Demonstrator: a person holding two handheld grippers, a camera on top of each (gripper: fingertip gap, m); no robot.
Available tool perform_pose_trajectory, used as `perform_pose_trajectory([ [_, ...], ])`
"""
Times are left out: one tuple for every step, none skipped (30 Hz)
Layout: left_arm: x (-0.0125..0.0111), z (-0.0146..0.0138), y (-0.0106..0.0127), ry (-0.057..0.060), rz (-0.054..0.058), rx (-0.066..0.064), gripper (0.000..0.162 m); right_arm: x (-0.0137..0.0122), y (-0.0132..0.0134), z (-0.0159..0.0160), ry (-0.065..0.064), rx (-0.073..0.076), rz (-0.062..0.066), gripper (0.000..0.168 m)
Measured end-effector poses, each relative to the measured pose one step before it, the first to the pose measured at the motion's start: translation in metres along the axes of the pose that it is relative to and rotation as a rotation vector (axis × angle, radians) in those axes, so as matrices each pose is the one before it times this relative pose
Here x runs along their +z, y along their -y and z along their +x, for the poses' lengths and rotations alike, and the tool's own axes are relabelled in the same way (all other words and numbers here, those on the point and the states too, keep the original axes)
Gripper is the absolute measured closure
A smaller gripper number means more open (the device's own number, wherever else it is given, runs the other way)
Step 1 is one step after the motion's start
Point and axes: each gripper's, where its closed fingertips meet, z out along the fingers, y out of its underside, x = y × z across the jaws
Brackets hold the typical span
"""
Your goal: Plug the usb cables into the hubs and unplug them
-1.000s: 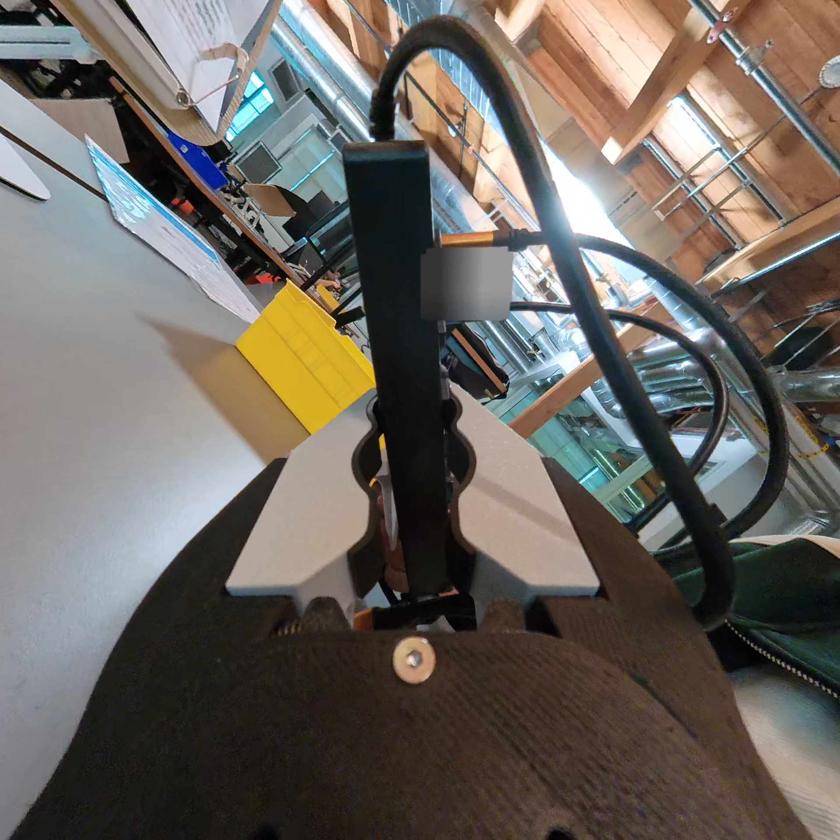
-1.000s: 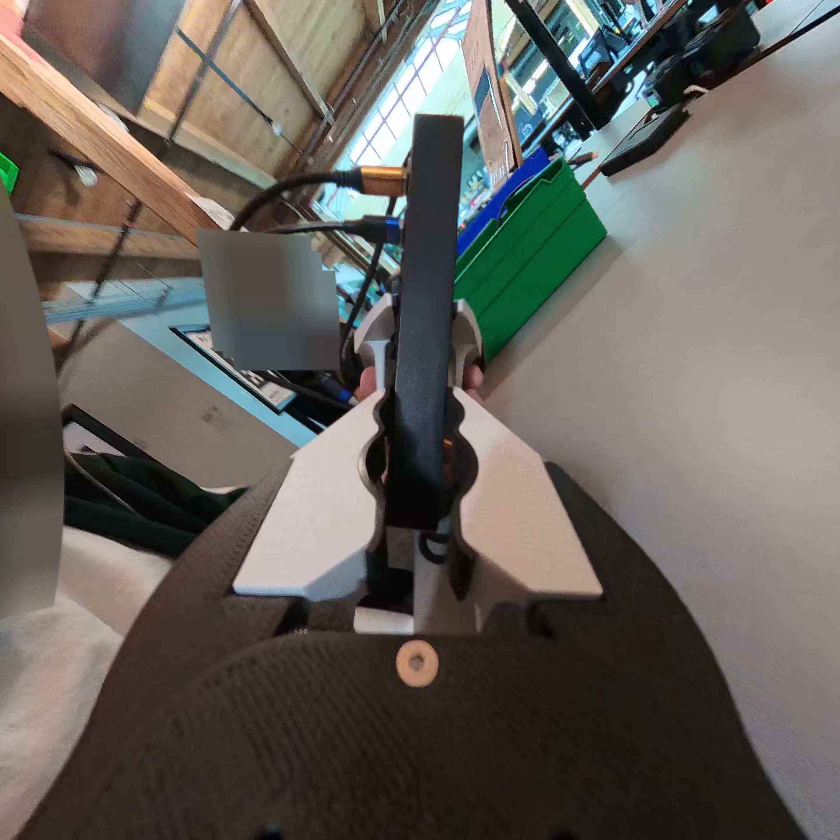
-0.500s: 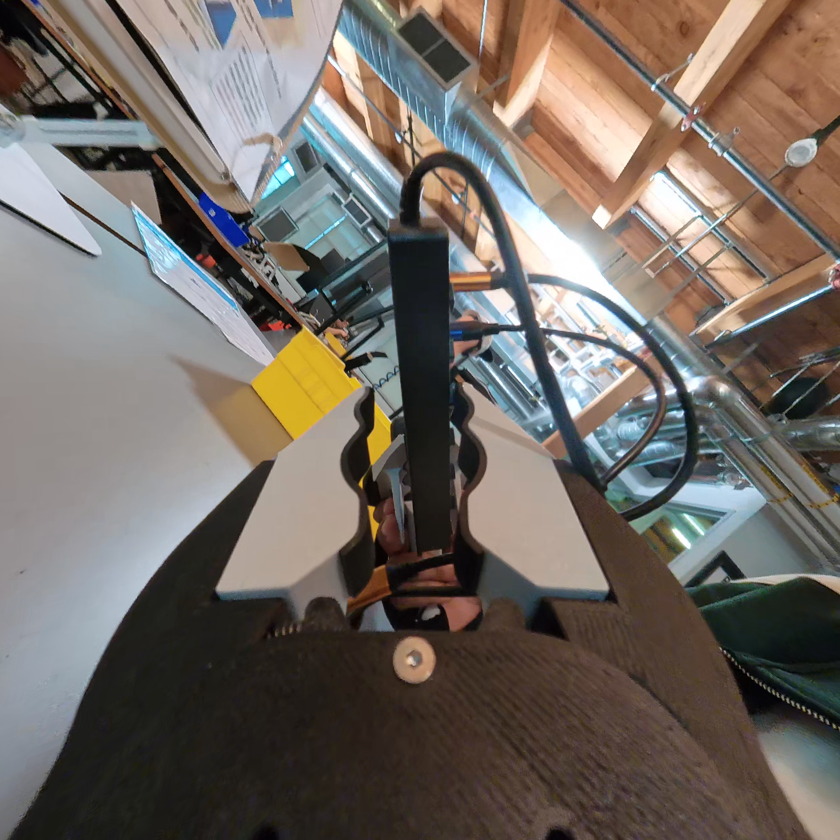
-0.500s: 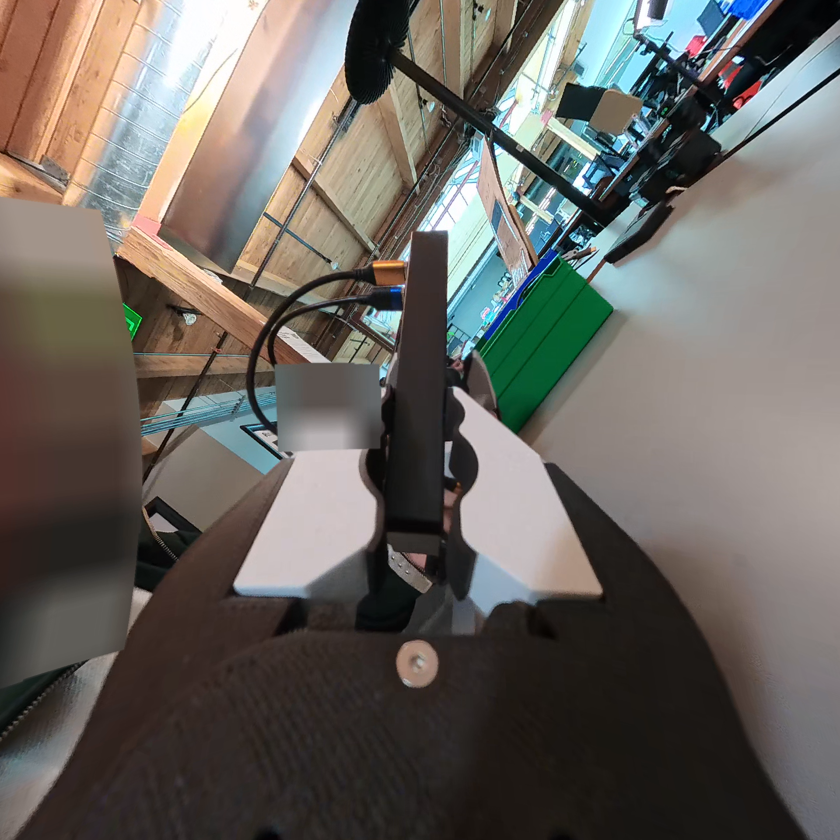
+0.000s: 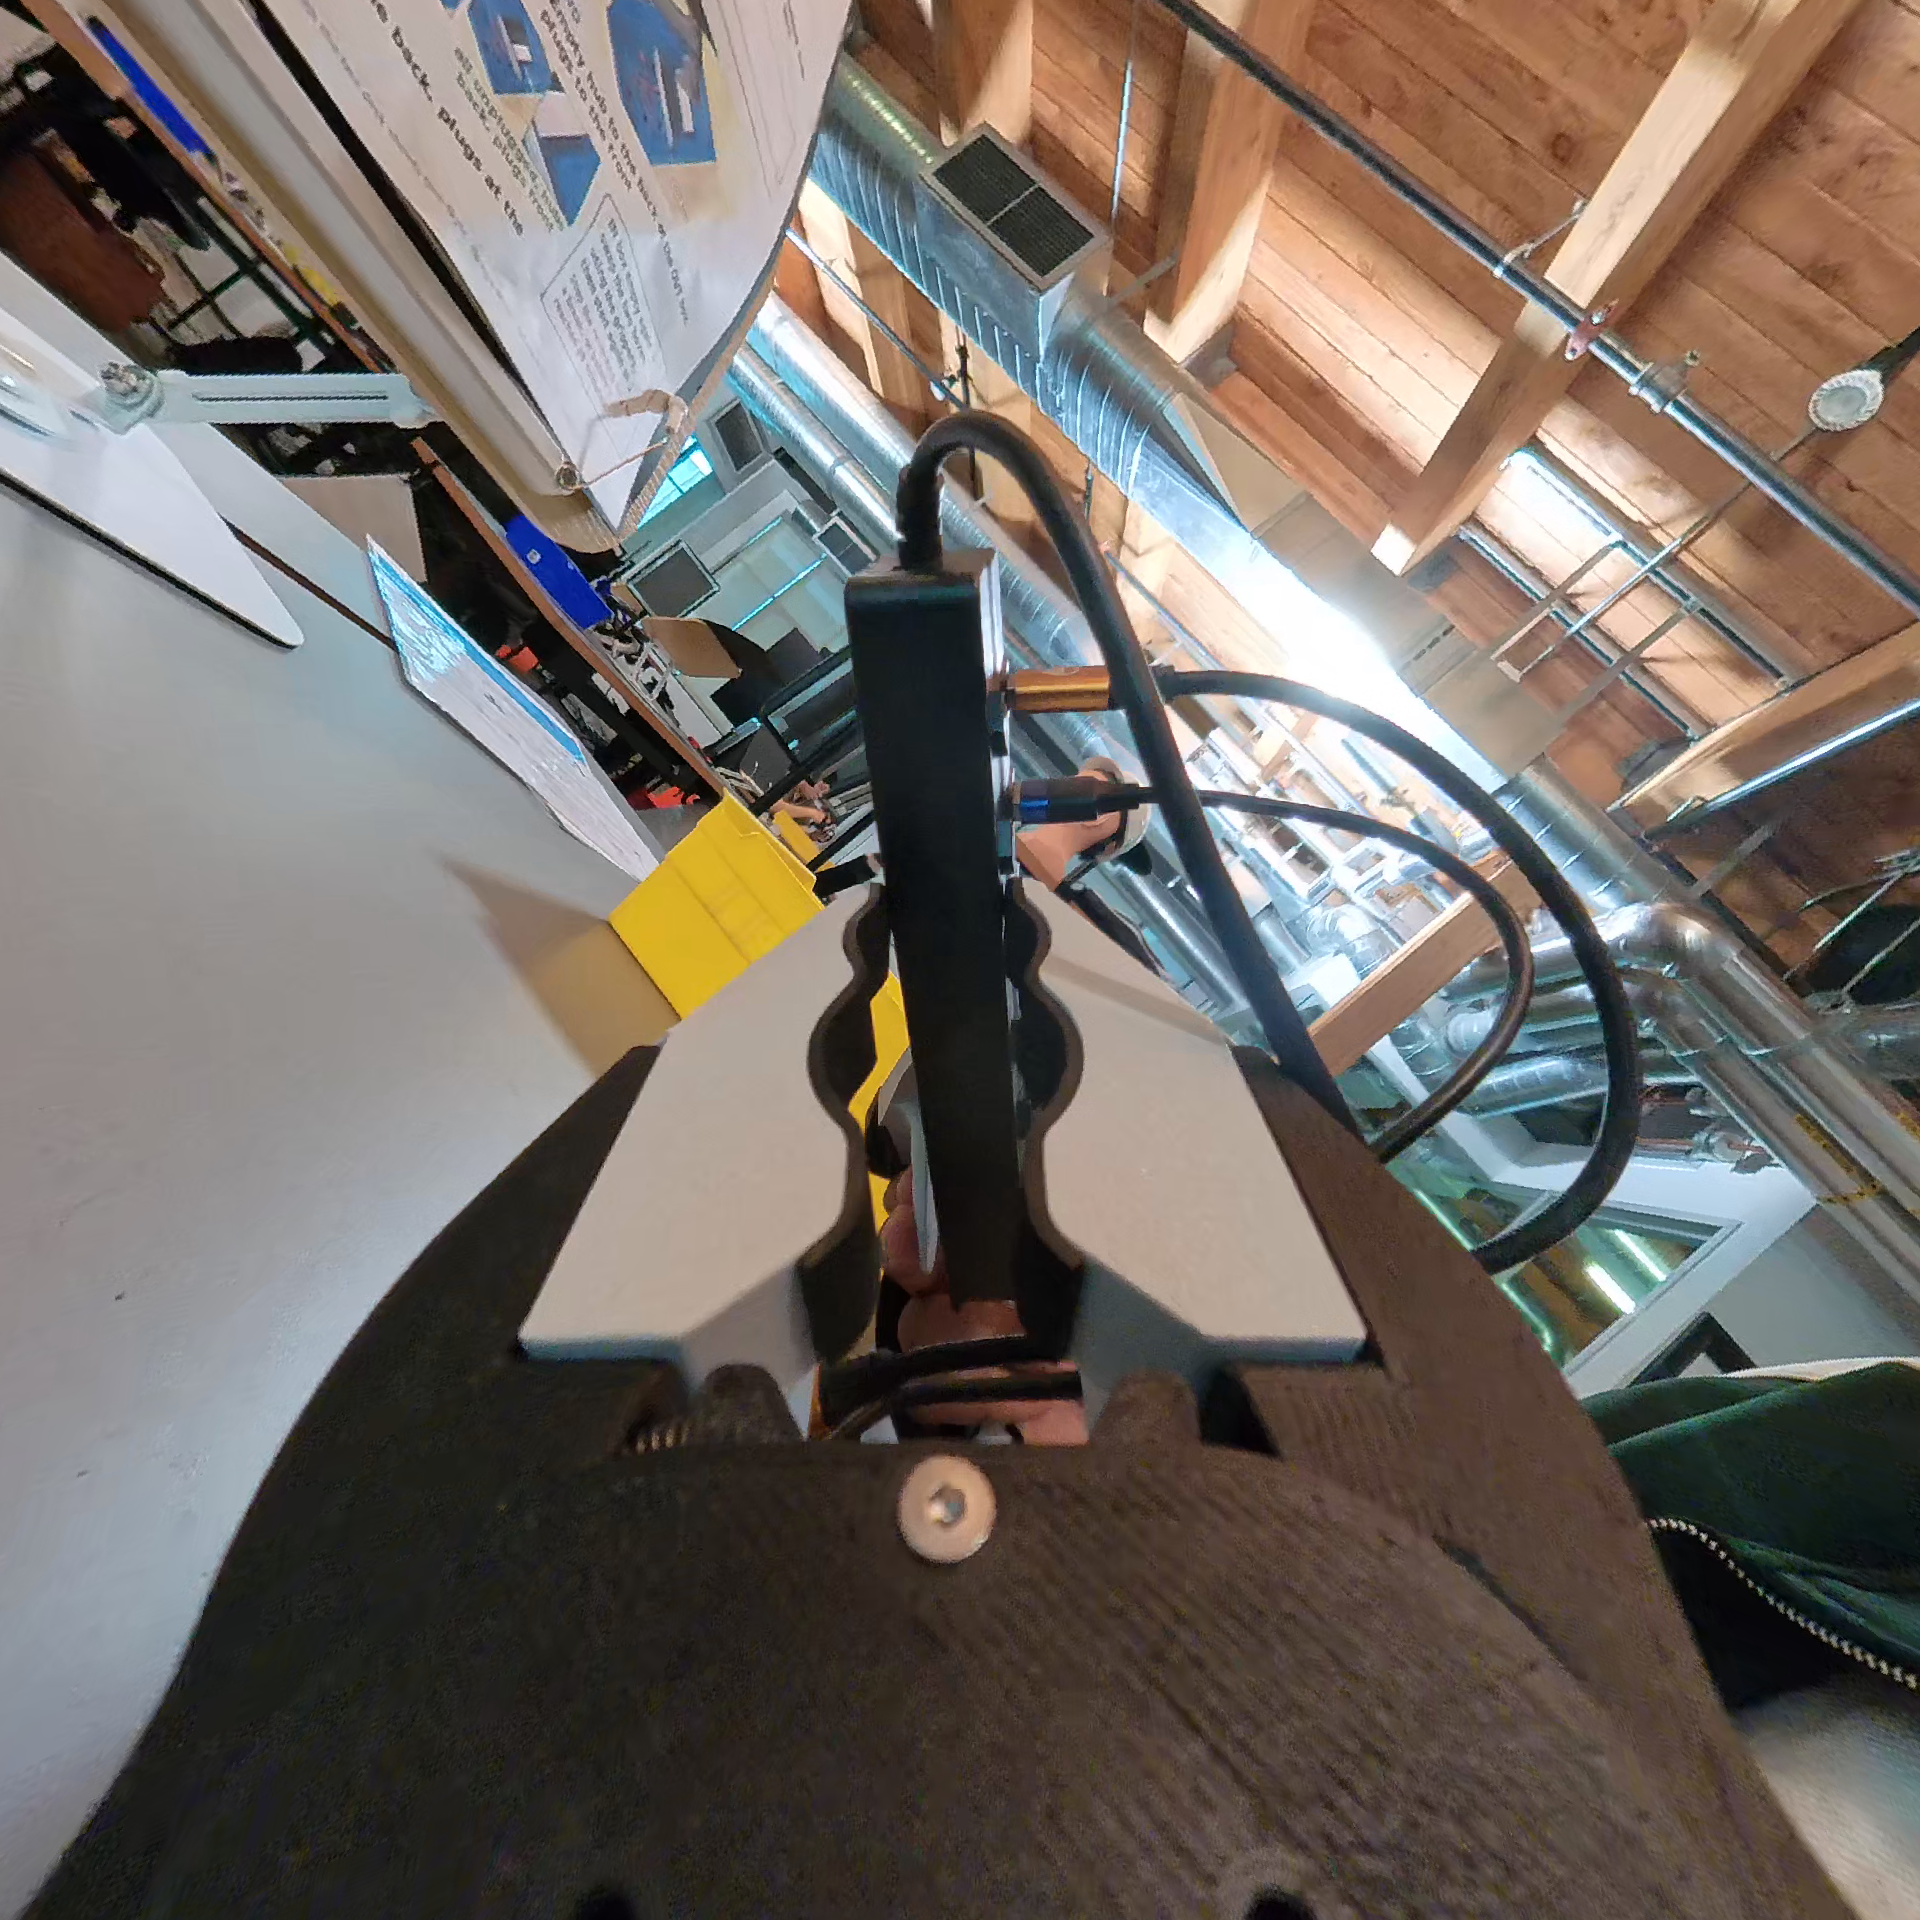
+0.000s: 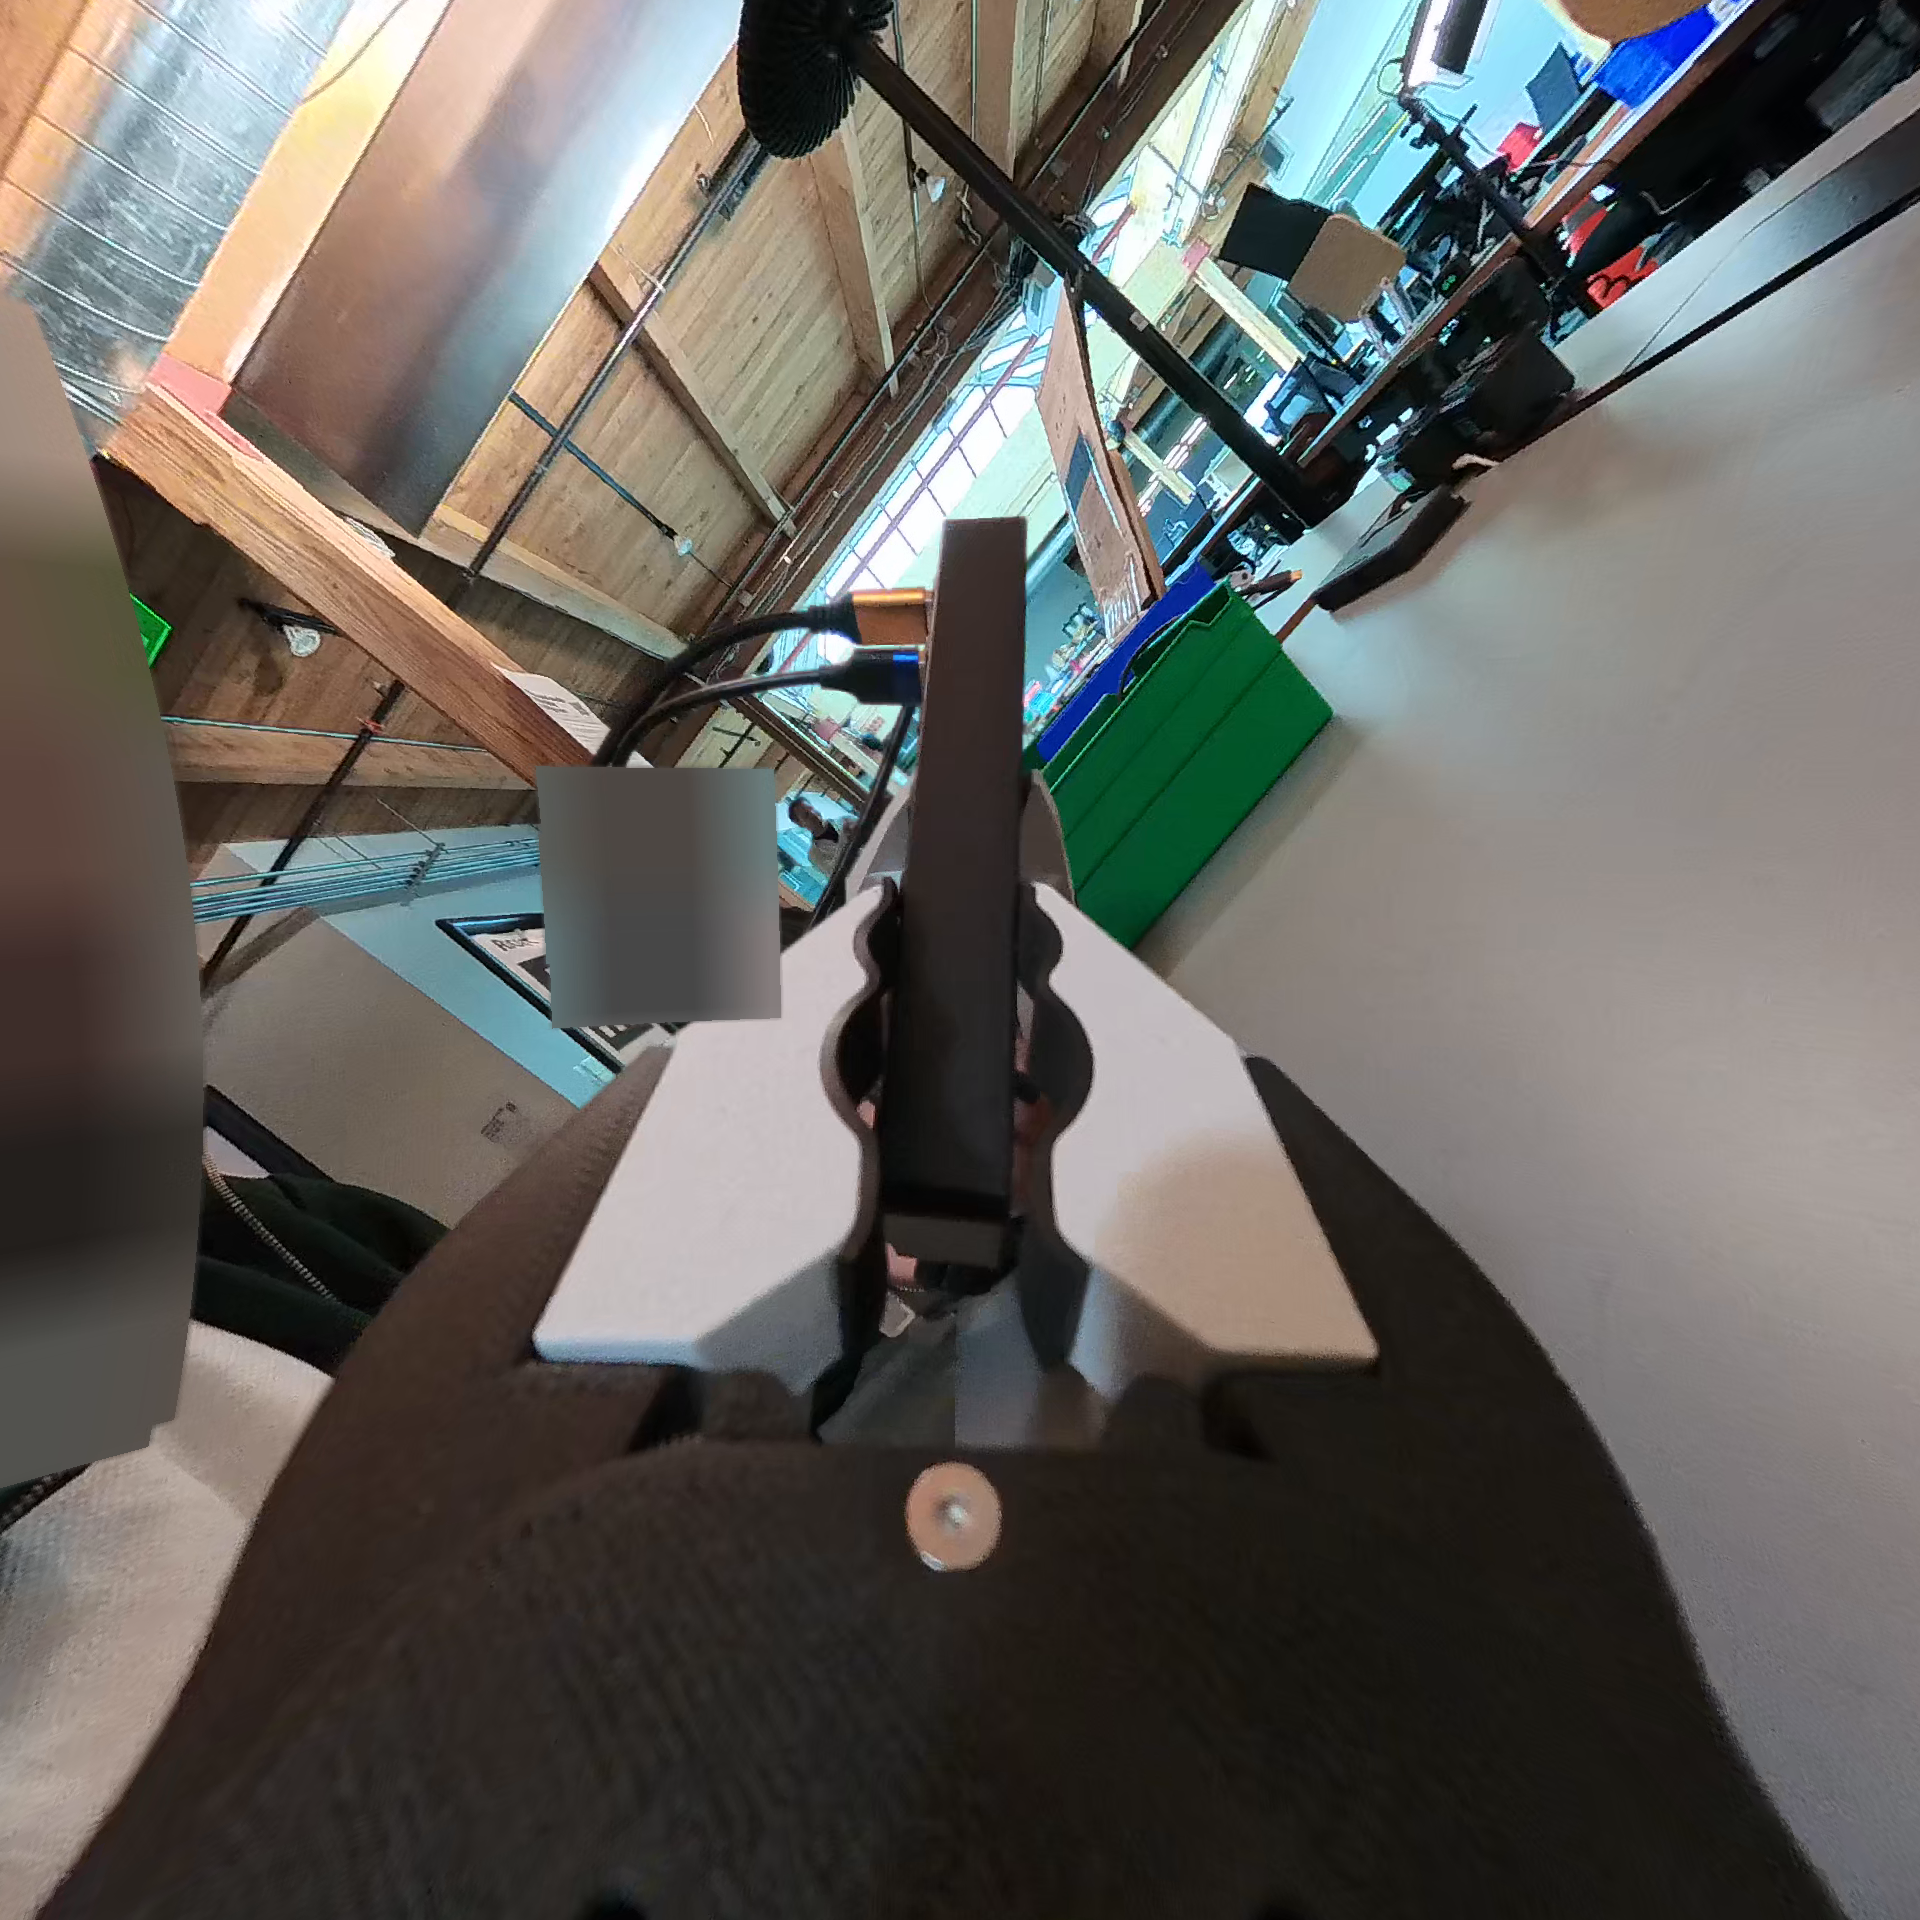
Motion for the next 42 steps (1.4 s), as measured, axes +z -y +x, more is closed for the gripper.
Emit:
perform_pose_trajectory([
  [-0.00022,-0.00005,0.00032,-0.0035,0.0051,-0.0104,0.143,0.00019,-0.00046,0.00009,-0.0015,-0.0017,-0.0014,0.147],
  [-0.00014,0.00016,0.00027,-0.0047,0.0047,-0.0101,0.143,0.00030,-0.00034,0.00004,0.0006,0.0008,-0.0006,0.147],
  [-0.00006,0.00003,0.00017,-0.0040,0.0035,-0.0093,0.144,0.00017,-0.00038,0.00001,0.0017,0.0025,0.0009,0.147],
  [0.00001,0.00029,0.00022,-0.0042,0.0029,-0.0073,0.144,0.00009,-0.00013,0.00001,0.0024,0.0034,0.0019,0.147],
  [0.00005,0.00023,0.00021,-0.0044,0.0012,-0.0057,0.143,0.00009,-0.00010,-0.00006,0.0032,0.0031,0.0030,0.147],
  [0.00018,-0.00022,0.00004,0.0014,-0.0010,-0.0013,0.143,-0.00002,0.00015,0.00007,0.0018,0.0012,0.0037,0.147],
  [-0.00005,-0.00014,0.00018,0.0021,-0.0008,0.0045,0.144,0.00005,0.00011,0.00025,0.0003,-0.0015,0.0034,0.147],
  [-0.00016,0.00002,0.00026,0.0002,0.0000,0.0038,0.144,0.00027,-0.00010,0.00012,0.0008,-0.0021,0.0025,0.147],
  [-0.00018,0.00000,0.00048,0.0010,0.0015,0.0016,0.144,0.00033,-0.00023,0.00023,0.0000,-0.0014,0.0015,0.147],
  [-0.00032,-0.00016,0.00032,0.0013,0.0019,0.0007,0.144,0.00033,-0.00042,0.00053,-0.0025,-0.0028,0.0005,0.147],
  [-0.00026,-0.00027,0.00043,0.0017,0.0027,0.0014,0.144,0.00026,-0.00028,0.00084,-0.0052,-0.0058,0.0004,0.147],
  [-0.00018,-0.00015,0.00032,0.0020,0.0016,0.0013,0.144,0.00007,-0.00020,0.00101,-0.0067,-0.0072,-0.0007,0.146],
  [-0.00005,0.00001,0.00008,0.0011,0.0000,0.0009,0.144,-0.00011,0.00014,0.00104,-0.0082,-0.0077,-0.0015,0.147],
  [0.00005,-0.00010,0.00015,0.0019,-0.0010,0.0034,0.144,-0.00029,0.00055,0.00119,-0.0102,-0.0107,-0.0010,0.146],
  [-0.00017,-0.00002,0.00041,0.0031,0.0007,0.0058,0.144,-0.00058,0.00104,0.00111,-0.0114,-0.0133,0.0005,0.146],
  [-0.00045,-0.00035,0.00103,0.0045,0.0036,0.0057,0.145,-0.00101,0.00202,0.00117,-0.0113,-0.0135,0.0051,0.145],
  [-0.00059,-0.00096,0.00141,0.0071,0.0043,0.0044,0.145,-0.00150,0.00311,0.00079,-0.0084,-0.0118,0.0108,0.146],
  [-0.00074,-0.00128,0.00130,0.0069,0.0023,0.0024,0.144,-0.00162,0.00335,0.00066,-0.0050,-0.0086,0.0117,0.146],
  [-0.00057,-0.00119,0.00119,0.0046,0.0021,-0.0006,0.145,-0.00159,0.00266,0.00096,-0.0042,-0.0046,0.0076,0.146],
  [-0.00056,-0.00089,0.00132,0.0031,0.0046,-0.0024,0.144,-0.00134,0.00203,0.00121,-0.0044,-0.0017,0.0043,0.146],
  [-0.00047,-0.00071,0.00112,0.0028,0.0049,-0.0027,0.144,-0.00095,0.00168,0.00102,-0.0031,-0.0009,0.0044,0.146],
  [-0.00027,-0.00072,0.00021,0.0027,0.0010,-0.0024,0.144,-0.00065,0.00129,0.00046,-0.0012,-0.0010,0.0039,0.146],
  [-0.00002,-0.00119,-0.00048,0.0059,-0.0030,-0.0027,0.144,-0.00024,0.00044,0.00010,-0.0007,-0.0021,0.0003,0.146],
  [0.00013,-0.00138,-0.00078,0.0081,-0.0028,-0.0007,0.144,0.00014,-0.00020,0.00001,-0.0020,-0.0053,-0.0031,0.146],
  [0.00013,-0.00144,-0.00099,0.0083,-0.0039,-0.0004,0.144,0.00024,-0.00059,-0.00002,-0.0041,-0.0096,-0.0048,0.145],
  [0.00036,-0.00156,-0.00149,0.0083,-0.0068,-0.0021,0.144,0.00041,-0.00070,0.00005,-0.0061,-0.0135,-0.0065,0.145],
  [0.00049,-0.00150,-0.00171,0.0079,-0.0080,-0.0031,0.144,0.00058,-0.00093,0.00010,-0.0086,-0.0174,-0.0087,0.144],
  [0.00036,-0.00141,-0.00164,0.0090,-0.0064,0.0001,0.144,0.00039,-0.00106,0.00036,-0.0126,-0.0225,-0.0106,0.142],
  [0.00034,-0.00110,-0.00166,0.0095,-0.0068,0.0049,0.144,0.00057,-0.00117,0.00052,-0.0160,-0.0296,-0.0128,0.142],
  [0.00056,-0.00081,-0.00171,0.0087,-0.0077,0.0072,0.144,0.00056,-0.00154,0.00022,-0.0176,-0.0371,-0.0161,0.141],
  [0.00058,-0.00045,-0.00166,0.0078,-0.0081,0.0084,0.144,0.00089,-0.00188,-0.00007,-0.0185,-0.0435,-0.0195,0.140],
  [0.00055,-0.00012,-0.00151,0.0053,-0.0080,0.0080,0.145,0.00121,-0.00238,-0.00032,-0.0195,-0.0488,-0.0223,0.138],
  [0.00054,0.00004,-0.00133,0.0026,-0.0070,0.0059,0.145,0.00140,-0.00270,-0.00058,-0.0192,-0.0509,-0.0243,0.137],
  [0.00040,0.00004,-0.00114,0.0018,-0.0051,0.0030,0.145,0.00173,-0.00319,-0.00081,-0.0172,-0.0484,-0.0249,0.136],
  [0.00031,-0.00002,-0.00068,0.0015,-0.0028,0.0010,0.144,0.00182,-0.00321,-0.00122,-0.0138,-0.0423,-0.0233,0.134],
  [0.00014,-0.00015,-0.00059,0.0002,-0.0015,-0.0012,0.144,0.00181,-0.00311,-0.00149,-0.0089,-0.0341,-0.0197,0.132],
  [0.00006,-0.00031,-0.00033,0.0012,-0.0005,-0.0032,0.144,0.00171,-0.00255,-0.00169,-0.0040,-0.0241,-0.0149,0.130],
  [-0.00006,-0.00060,-0.00013,0.0026,0.0004,-0.0033,0.145,0.00129,-0.00184,-0.00152,-0.0008,-0.0142,-0.0101,0.129],
  [-0.00024,-0.00056,0.00018,0.0014,0.0018,-0.0028,0.145,0.00079,-0.00098,-0.00093,-0.0008,-0.0074,-0.0049,0.127],
  [-0.00016,0.00002,0.00013,-0.0026,0.0022,-0.0041,0.145,0.00035,-0.00040,-0.00025,-0.0015,-0.0040,-0.0016,0.126],
  [-0.00014,0.00063,0.00060,-0.0066,0.0047,-0.0070,0.145,0.00001,-0.00034,0.00027,-0.0017,0.0003,-0.0019,0.126],
  [-0.00005,0.00054,0.00091,-0.0050,0.0086,-0.0077,0.144,0.00012,-0.00058,0.00071,-0.0023,0.0055,-0.0027,0.125],
])
